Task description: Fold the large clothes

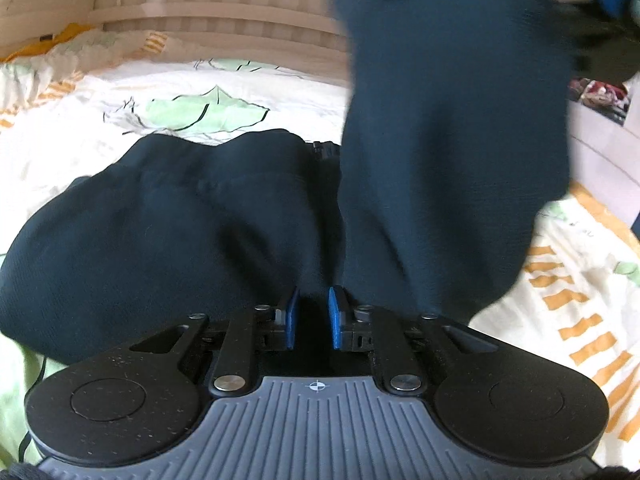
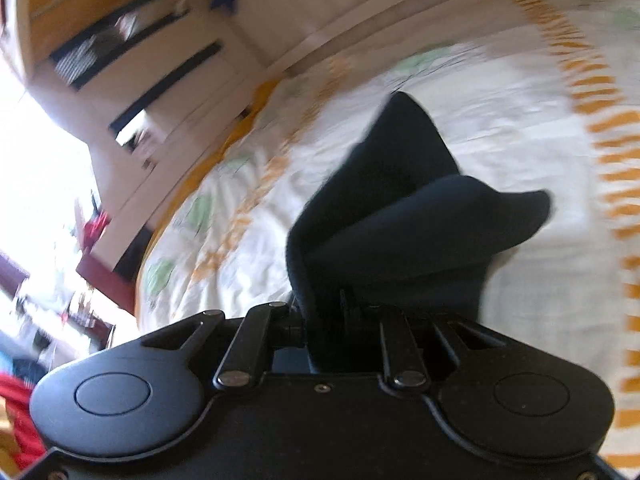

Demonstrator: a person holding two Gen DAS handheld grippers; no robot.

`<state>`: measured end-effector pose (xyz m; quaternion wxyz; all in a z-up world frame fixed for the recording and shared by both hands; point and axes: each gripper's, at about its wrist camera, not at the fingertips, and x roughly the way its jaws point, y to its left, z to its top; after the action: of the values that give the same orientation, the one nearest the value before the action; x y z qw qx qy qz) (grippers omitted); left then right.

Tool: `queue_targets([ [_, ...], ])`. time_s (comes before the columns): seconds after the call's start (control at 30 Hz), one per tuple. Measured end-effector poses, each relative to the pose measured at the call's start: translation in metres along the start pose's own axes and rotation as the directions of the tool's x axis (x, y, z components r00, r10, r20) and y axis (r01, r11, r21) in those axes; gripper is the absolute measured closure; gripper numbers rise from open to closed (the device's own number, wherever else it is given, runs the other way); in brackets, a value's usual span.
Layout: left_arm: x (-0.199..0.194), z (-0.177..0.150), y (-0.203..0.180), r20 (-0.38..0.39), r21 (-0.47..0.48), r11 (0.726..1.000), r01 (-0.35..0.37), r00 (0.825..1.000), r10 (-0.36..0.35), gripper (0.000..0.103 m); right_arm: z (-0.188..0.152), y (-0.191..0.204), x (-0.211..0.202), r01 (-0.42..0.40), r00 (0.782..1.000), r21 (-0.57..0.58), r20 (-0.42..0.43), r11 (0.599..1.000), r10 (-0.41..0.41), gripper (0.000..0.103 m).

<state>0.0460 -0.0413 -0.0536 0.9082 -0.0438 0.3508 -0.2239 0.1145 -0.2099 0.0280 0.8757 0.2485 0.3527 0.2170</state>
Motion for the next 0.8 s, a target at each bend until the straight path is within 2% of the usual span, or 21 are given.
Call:
queue_targets([
  [0.17, -0.019, -0.005, 0.013, -0.030, -0.049, 0.999, 0.023, 0.999, -0.024, 0.088, -0.001, 0.024, 0.069, -0.040, 0.992, -0.030, -0.121, 0.999, 0.036, 0.078],
  [0.4, -0.042, -0.016, 0.028, -0.077, -0.086, 0.995, 0.053, 0.995, -0.060, 0.088, -0.011, 0.031, 0.143, -0.062, 0.958, -0.027, -0.284, 0.998, 0.052, 0.076],
  [0.47, -0.048, -0.018, 0.029, -0.084, -0.089, 0.994, 0.057, 0.994, -0.065, 0.088, -0.014, 0.029, 0.156, -0.076, 0.947, -0.012, -0.315, 0.997, 0.068, 0.072],
  [0.57, -0.055, -0.018, 0.028, -0.095, -0.085, 0.994, 0.067, 0.993, -0.075, 0.088, -0.017, 0.027, 0.166, -0.124, 0.934, 0.018, -0.336, 0.992, 0.123, 0.054],
  [0.7, -0.068, -0.016, 0.025, -0.076, -0.050, 0.995, 0.090, 0.993, -0.094, 0.088, -0.015, 0.035, 0.153, -0.245, 0.921, 0.041, -0.303, 0.969, 0.246, 0.028],
  [0.8, -0.080, -0.012, 0.020, -0.048, 0.003, 0.992, 0.123, 0.991, -0.122, 0.087, -0.004, 0.044, 0.131, -0.304, 0.920, 0.015, -0.254, 0.952, 0.298, 0.025],
])
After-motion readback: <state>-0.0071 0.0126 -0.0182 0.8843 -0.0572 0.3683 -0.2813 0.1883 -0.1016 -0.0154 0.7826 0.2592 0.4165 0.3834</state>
